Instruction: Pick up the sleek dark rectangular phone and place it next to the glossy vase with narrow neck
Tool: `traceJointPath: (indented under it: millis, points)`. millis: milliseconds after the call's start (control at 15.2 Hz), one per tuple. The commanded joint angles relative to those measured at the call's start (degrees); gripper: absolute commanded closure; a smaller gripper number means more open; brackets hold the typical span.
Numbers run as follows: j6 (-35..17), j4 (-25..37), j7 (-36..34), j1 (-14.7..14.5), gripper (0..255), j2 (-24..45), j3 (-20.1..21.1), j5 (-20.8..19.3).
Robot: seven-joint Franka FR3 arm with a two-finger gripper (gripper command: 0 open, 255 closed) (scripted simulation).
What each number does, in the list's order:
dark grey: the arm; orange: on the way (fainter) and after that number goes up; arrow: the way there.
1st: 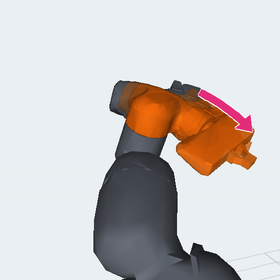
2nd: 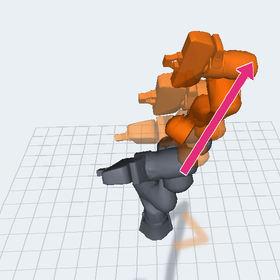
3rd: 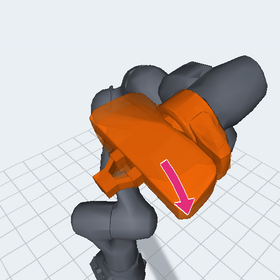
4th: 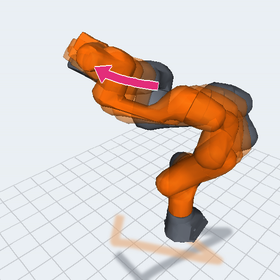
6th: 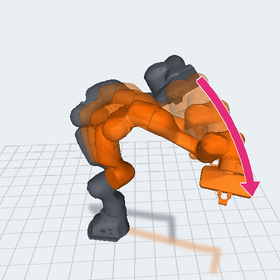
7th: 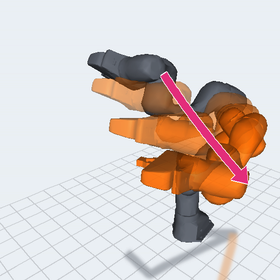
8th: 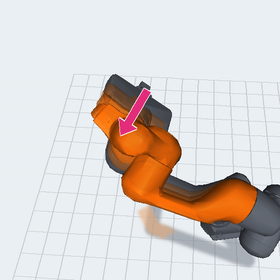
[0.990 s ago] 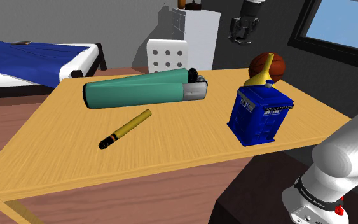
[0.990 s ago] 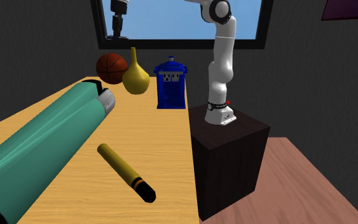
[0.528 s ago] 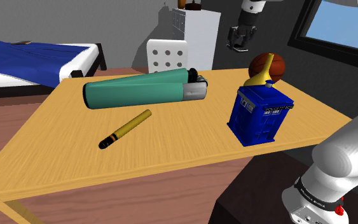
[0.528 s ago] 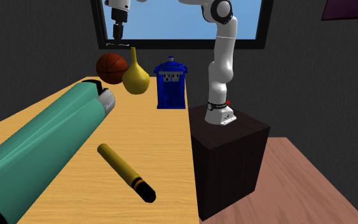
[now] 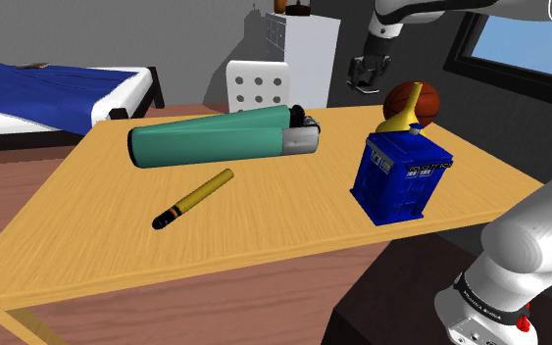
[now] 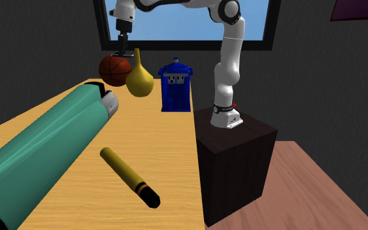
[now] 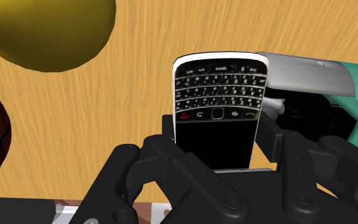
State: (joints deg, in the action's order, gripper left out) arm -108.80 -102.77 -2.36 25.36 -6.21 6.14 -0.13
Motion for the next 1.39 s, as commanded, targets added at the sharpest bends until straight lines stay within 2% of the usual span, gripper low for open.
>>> traceJointPath:
  millis: [0,1320]
  points:
    - [-1.53,-1.62,0.08,0.03,255,-0.13,-0.05,0.02]
    - [-16.85,-15.77,-0.2,-0.01,255,1.05,0.06,-0.18]
